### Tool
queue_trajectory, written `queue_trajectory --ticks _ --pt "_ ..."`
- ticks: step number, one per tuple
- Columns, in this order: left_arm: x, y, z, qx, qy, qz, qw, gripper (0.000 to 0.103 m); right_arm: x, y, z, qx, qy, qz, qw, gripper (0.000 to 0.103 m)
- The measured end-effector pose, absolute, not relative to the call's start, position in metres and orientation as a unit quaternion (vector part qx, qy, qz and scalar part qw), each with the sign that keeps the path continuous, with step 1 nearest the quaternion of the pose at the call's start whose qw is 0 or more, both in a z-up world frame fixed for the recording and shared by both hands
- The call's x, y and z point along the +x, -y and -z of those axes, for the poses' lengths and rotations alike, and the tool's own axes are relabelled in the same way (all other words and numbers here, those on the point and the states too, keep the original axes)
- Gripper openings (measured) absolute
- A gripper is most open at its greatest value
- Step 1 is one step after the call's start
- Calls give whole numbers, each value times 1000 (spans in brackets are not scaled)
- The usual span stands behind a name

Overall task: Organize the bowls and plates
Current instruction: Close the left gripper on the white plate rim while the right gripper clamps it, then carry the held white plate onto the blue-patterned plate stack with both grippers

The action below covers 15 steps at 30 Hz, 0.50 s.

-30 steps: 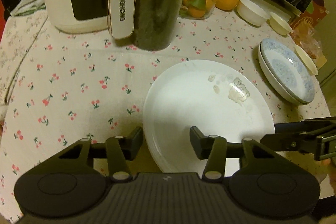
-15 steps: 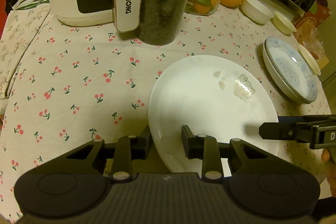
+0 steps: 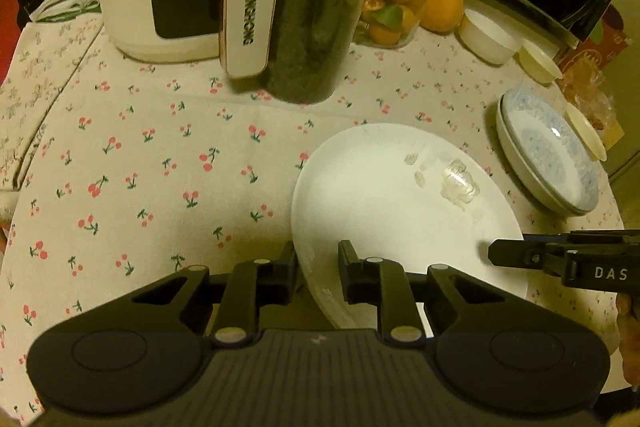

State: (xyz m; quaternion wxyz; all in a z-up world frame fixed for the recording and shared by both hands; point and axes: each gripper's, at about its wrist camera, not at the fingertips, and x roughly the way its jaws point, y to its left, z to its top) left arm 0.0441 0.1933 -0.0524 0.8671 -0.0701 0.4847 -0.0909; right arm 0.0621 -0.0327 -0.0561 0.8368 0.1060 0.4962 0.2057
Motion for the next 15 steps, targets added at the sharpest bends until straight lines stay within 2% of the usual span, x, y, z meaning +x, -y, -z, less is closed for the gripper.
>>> queue_trajectory --ticks 15 --pt "50 -174 31 -75 -445 99 887 18 69 60 27 131 -450 -188 863 22"
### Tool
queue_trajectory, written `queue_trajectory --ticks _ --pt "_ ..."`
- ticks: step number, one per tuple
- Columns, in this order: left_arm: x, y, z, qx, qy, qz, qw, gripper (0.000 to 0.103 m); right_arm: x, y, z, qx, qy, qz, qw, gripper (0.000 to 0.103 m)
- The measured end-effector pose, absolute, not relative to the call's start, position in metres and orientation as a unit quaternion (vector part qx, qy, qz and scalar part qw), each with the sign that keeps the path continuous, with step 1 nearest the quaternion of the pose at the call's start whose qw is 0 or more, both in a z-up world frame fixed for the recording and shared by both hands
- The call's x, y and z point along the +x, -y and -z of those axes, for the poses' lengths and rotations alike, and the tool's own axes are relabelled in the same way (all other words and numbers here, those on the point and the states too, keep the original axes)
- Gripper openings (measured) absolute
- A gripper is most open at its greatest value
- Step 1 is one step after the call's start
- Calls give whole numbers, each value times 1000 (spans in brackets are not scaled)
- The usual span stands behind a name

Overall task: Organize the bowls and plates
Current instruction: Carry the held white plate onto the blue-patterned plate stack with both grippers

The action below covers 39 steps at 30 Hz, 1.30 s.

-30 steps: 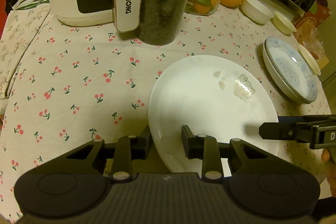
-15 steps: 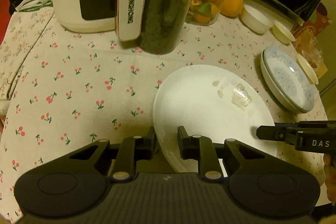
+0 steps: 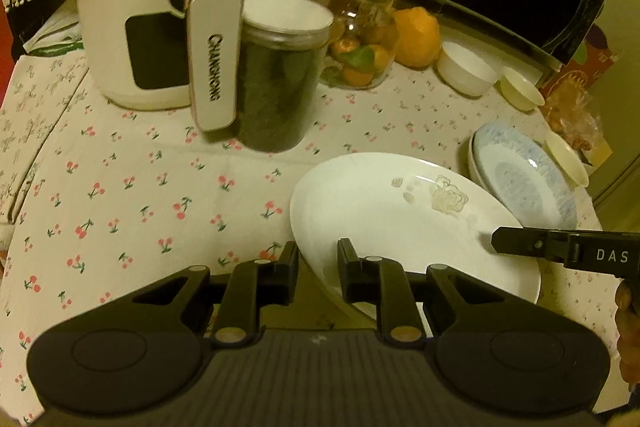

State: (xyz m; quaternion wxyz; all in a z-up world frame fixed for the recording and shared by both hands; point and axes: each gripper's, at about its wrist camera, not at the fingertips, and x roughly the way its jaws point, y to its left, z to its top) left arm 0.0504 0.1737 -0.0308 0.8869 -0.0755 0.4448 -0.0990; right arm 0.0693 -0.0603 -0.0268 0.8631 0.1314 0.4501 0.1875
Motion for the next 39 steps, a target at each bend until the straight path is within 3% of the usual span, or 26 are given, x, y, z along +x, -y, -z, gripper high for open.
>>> queue_trajectory --ticks 39 --pt "89 -6 26 -36 -422 181 887 18 68 229 15 216 -388 -58 894 22"
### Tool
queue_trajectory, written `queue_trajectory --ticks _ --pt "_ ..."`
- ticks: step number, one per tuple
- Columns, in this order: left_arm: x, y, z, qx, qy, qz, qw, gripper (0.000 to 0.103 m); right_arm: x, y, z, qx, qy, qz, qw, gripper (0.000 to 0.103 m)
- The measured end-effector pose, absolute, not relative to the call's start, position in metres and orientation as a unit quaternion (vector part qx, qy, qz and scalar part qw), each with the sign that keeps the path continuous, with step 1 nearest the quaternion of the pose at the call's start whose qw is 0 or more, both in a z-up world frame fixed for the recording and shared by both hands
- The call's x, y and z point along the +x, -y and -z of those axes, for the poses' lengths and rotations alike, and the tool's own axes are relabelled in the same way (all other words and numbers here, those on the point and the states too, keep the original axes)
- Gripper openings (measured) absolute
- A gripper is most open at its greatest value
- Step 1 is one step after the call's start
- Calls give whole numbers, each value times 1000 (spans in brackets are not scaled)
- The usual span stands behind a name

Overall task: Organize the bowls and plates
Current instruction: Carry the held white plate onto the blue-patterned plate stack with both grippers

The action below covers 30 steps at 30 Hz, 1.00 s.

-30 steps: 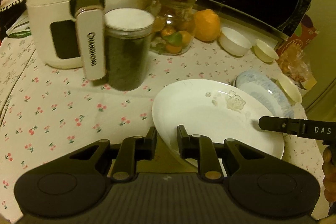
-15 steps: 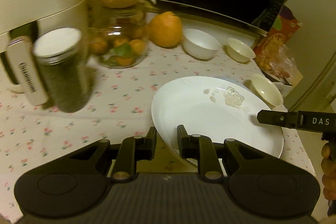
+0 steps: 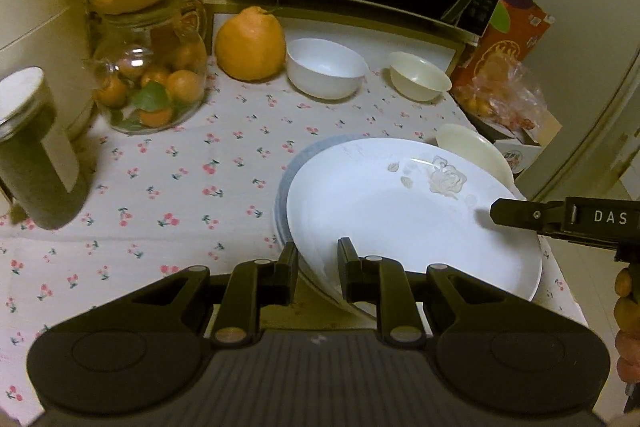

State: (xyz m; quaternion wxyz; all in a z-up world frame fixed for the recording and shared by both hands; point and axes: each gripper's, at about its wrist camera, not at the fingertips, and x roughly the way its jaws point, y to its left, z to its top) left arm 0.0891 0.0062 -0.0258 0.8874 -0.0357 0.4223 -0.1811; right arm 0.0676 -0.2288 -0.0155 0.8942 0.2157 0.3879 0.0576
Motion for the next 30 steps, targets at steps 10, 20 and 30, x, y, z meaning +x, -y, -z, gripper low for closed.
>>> queue_trajectory --ticks 10,20,30 --pt "92 11 30 -21 -418 177 891 18 71 241 22 223 -392 -37 892 22" --pt "93 15 34 1 -417 167 893 18 76 236 28 212 -404 -30 889 22" --pt "94 19 38 13 -419 166 893 18 78 233 30 200 -407 -24 891 22"
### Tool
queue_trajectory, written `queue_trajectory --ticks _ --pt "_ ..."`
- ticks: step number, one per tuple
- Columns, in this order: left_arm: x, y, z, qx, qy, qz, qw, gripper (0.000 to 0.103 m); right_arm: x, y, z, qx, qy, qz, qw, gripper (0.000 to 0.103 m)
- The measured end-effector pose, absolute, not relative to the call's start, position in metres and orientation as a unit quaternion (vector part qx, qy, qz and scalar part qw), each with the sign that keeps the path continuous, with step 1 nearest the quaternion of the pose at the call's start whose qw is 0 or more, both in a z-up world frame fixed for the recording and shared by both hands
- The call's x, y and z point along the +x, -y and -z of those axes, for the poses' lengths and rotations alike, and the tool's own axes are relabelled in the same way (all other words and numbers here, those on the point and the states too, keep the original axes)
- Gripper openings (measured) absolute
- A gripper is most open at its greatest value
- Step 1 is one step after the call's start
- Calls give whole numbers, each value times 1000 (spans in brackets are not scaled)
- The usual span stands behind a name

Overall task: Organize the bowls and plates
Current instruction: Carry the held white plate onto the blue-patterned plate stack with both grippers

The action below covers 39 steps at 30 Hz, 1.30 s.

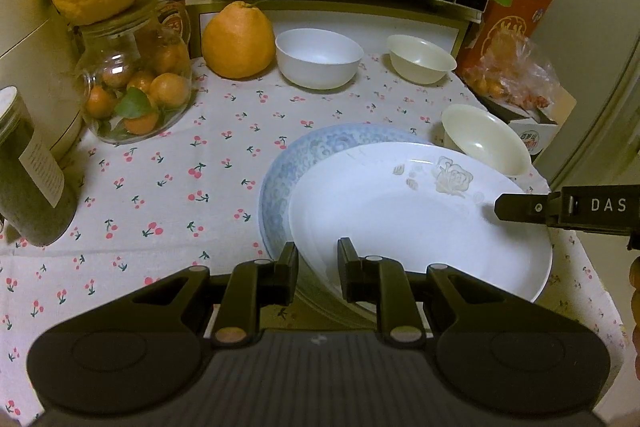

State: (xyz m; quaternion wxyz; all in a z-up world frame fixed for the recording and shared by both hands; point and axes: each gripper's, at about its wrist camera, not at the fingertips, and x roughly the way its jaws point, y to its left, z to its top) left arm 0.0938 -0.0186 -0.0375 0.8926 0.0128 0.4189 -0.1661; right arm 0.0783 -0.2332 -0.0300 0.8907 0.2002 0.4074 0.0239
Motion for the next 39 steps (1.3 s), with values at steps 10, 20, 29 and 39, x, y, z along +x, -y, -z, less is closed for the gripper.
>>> queue_trajectory --ticks 10,20,29,39 --pt "94 24 41 36 -413 162 896 18 80 222 29 154 -416 -8 896 17" --pt "96 28 44 53 -412 160 896 18 81 222 31 141 -422 7 895 10" --pt "97 28 45 54 -415 160 894 18 84 219 29 136 -421 17 897 9" --pt "97 27 44 59 -415 160 894 18 87 216 30 133 -420 26 897 9"
